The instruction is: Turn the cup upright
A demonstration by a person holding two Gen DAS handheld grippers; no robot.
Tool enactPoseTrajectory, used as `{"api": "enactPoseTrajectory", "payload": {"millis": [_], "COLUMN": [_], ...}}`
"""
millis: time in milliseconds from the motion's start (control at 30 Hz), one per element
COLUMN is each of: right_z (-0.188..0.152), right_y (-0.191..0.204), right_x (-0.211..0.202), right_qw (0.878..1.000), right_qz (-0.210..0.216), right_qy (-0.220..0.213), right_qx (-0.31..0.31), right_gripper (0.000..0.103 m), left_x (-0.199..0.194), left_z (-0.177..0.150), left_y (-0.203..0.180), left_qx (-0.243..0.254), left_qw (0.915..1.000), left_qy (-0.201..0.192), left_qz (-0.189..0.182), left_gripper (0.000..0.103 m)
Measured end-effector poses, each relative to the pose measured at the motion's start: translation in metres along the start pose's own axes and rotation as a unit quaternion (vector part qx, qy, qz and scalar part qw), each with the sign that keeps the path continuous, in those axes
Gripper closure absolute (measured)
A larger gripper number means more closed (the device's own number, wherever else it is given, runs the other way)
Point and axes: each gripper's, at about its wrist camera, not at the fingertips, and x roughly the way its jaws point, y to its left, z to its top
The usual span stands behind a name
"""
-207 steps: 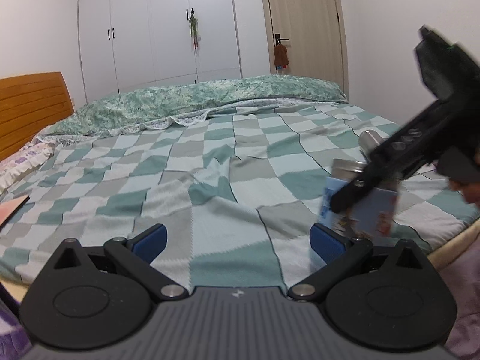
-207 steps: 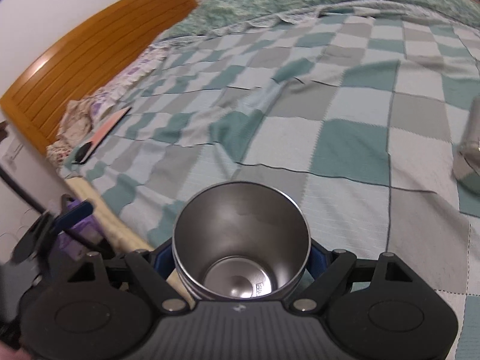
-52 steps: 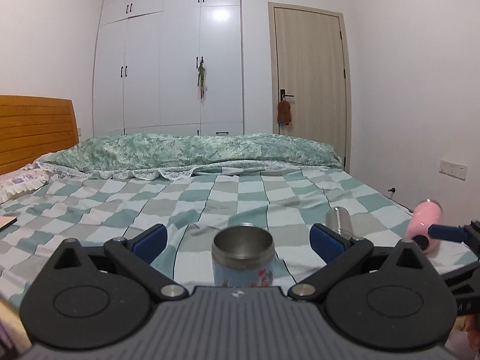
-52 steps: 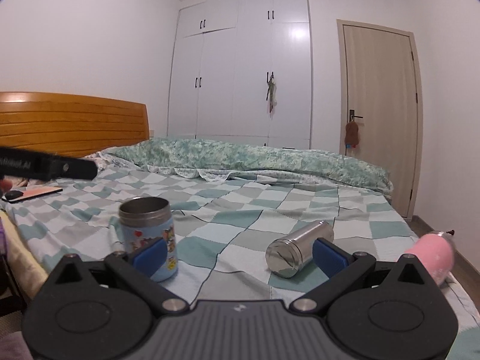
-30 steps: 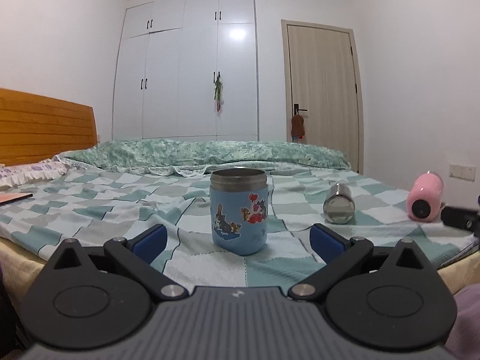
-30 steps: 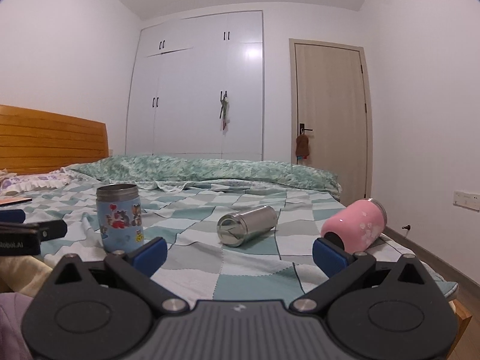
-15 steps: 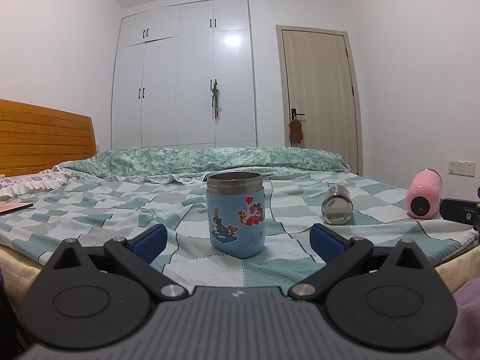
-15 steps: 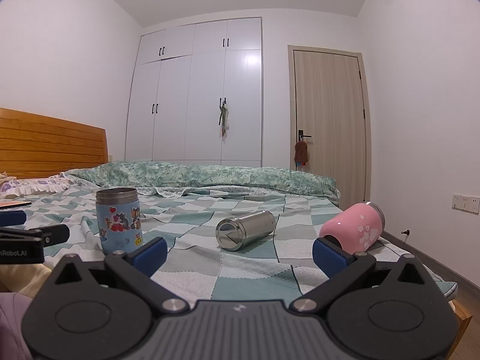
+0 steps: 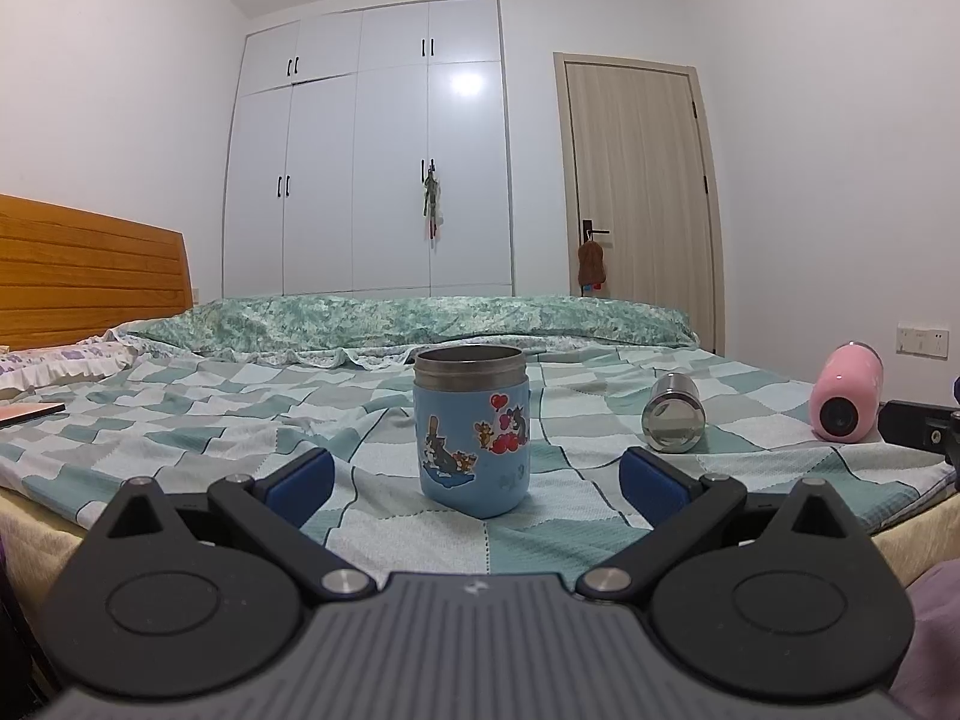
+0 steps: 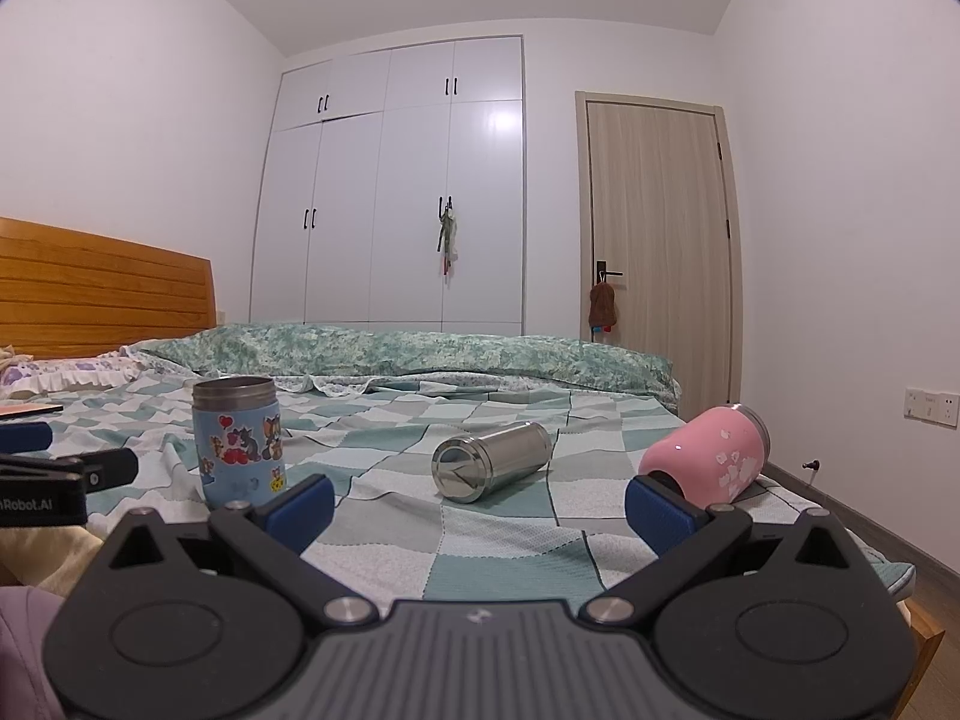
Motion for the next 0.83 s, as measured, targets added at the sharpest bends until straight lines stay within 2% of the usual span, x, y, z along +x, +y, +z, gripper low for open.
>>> {"api": "enactPoseTrajectory", "payload": {"millis": [833], "right_z": [-0.0004], "right_y": [-0.0003], "right_x": [-0.0011], "right_qw": [1.000], "right_qz": [0.000], "right_qy": [-0.002], "right_qx": [0.001], "right_gripper": [0.000], "left_x": [0.0019], "left_z": [0.0003], "left_y": [0.0003], "left_qx": [-0.010], "left_qw": [0.9999], "left_qy": [-0.005], "left_qz": [0.001], "left_gripper": [0.000]}}
